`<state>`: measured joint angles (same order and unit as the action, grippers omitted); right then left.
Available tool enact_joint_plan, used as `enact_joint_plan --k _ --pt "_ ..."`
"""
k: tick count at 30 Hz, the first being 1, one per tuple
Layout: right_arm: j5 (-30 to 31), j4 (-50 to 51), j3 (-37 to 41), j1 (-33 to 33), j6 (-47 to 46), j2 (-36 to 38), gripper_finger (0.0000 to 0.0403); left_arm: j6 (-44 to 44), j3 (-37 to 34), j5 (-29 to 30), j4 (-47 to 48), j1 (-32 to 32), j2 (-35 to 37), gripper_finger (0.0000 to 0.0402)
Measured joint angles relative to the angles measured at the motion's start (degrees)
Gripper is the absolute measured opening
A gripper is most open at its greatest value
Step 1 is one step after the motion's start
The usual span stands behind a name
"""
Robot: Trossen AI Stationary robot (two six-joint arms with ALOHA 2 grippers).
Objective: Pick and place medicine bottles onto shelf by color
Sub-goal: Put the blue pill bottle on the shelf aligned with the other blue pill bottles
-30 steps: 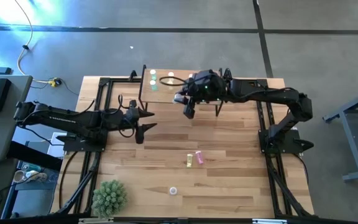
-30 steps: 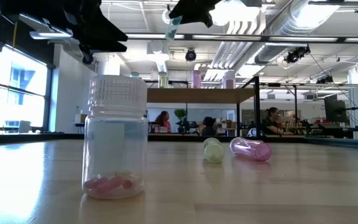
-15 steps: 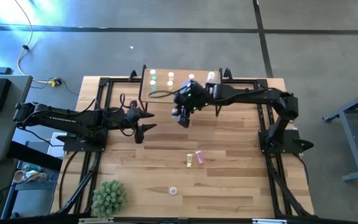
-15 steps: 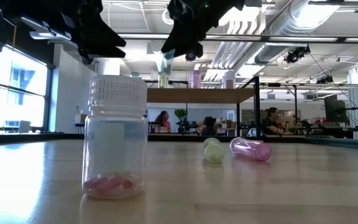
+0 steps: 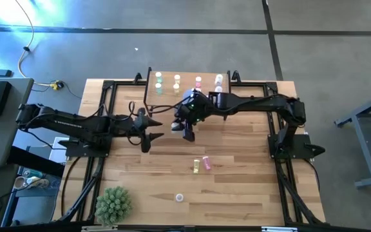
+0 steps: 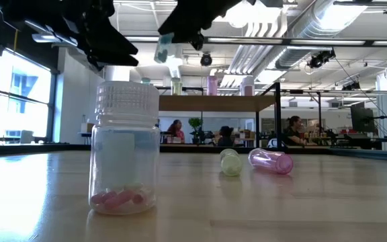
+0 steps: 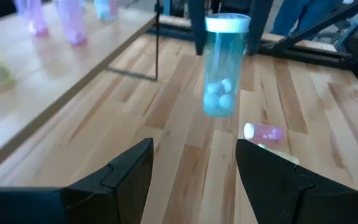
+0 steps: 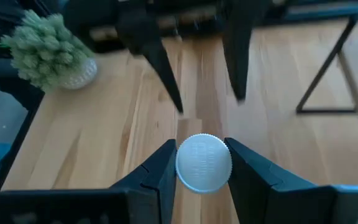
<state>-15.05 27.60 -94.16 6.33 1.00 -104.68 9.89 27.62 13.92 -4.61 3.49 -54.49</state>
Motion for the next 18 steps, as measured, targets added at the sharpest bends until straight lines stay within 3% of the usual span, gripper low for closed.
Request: enact_joint_plan --k 13,18 --pt "0.0 0.4 -2.4 -0.4 4.4 -0.2 0.0108 -3.7 0.0 -0.4 -11.4 -0.1 -6.7 0.0218" --pt "0.0 -0.6 -2.4 -0.4 5.1 -0.3 0.0108 -3.3 0.0 2.3 -14.4 -0.1 -7.3 0.0218"
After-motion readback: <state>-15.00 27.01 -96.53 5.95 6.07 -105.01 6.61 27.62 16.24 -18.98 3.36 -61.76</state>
